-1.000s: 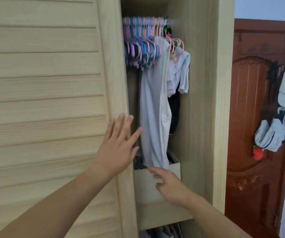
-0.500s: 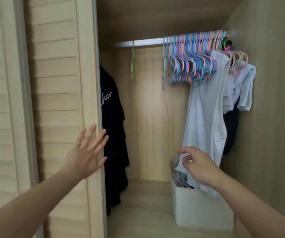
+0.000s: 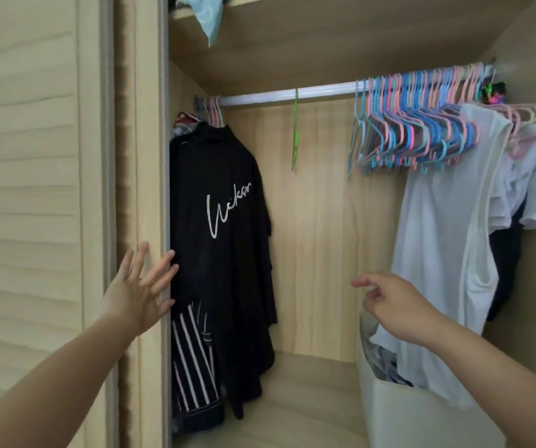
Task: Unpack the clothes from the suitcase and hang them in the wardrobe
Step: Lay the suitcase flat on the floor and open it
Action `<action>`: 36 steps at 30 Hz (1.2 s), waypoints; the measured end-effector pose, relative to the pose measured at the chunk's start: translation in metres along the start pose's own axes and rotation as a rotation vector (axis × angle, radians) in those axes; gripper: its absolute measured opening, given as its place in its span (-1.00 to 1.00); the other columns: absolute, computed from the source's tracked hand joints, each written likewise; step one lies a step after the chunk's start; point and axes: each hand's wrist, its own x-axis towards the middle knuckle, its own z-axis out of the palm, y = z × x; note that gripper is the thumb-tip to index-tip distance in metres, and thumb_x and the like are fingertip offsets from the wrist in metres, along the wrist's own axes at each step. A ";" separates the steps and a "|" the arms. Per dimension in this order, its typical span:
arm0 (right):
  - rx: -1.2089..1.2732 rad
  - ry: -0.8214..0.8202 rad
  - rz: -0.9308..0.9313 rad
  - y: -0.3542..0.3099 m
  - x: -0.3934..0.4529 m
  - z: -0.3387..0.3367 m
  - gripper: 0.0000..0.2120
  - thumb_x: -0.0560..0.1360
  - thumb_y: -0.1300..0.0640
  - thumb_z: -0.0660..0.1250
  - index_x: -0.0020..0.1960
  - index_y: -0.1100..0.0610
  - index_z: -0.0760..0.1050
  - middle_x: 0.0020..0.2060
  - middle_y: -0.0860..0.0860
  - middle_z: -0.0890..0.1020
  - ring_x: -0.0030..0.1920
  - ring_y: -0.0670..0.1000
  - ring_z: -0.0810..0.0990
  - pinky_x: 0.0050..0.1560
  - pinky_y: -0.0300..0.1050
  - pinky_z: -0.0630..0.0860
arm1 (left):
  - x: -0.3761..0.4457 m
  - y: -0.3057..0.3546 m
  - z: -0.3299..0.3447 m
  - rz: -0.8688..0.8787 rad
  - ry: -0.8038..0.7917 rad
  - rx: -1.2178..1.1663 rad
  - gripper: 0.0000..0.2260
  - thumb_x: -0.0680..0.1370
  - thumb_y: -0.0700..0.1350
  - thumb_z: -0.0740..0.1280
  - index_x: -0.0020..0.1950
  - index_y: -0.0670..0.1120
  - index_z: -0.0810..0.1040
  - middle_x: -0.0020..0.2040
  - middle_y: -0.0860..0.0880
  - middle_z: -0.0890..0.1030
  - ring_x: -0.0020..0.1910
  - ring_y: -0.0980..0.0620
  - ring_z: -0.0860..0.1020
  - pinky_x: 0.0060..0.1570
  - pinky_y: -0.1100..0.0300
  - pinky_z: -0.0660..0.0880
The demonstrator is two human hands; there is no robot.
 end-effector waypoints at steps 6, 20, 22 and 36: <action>-0.073 -0.015 -0.032 -0.018 0.009 -0.002 -0.65 0.58 0.27 0.23 0.31 0.02 0.52 0.20 -0.05 0.48 0.09 -0.08 0.51 0.06 -0.26 0.39 | -0.003 -0.003 0.000 0.059 -0.077 -0.053 -0.24 0.58 0.43 -0.18 0.53 0.04 -0.48 0.50 -0.11 -0.56 0.44 -0.47 -0.50 0.50 -0.33 -0.34; -0.172 0.504 -0.107 -0.189 0.153 -0.039 -0.62 0.64 -0.01 0.17 0.27 0.23 0.53 0.20 0.22 0.61 0.27 0.24 0.52 0.21 -0.05 0.41 | 0.126 -0.089 -0.062 -0.150 0.587 -0.615 -0.27 0.60 0.28 0.15 0.67 0.13 -0.12 0.66 -0.17 -0.06 0.62 -0.30 -0.10 0.52 -0.32 0.04; -0.133 0.527 -0.043 -0.213 0.177 -0.041 -0.54 0.66 -0.07 0.10 0.14 0.31 0.55 0.15 0.30 0.60 0.17 0.29 0.55 0.18 0.01 0.49 | 0.151 -0.098 -0.065 -0.182 0.637 -0.740 -0.26 0.61 0.28 0.10 0.64 0.15 -0.26 0.66 -0.15 -0.14 0.63 -0.25 -0.17 0.56 -0.28 0.02; 0.466 0.293 0.416 -0.233 0.290 -0.033 -0.74 0.64 0.11 0.23 0.24 0.26 0.44 0.32 0.18 0.44 0.21 0.23 0.51 -0.05 0.15 0.59 | 0.177 -0.107 -0.033 -0.043 0.869 -0.916 -0.37 0.58 0.23 0.11 0.64 0.19 0.06 0.66 -0.11 0.00 0.63 -0.26 -0.16 0.58 -0.17 -0.06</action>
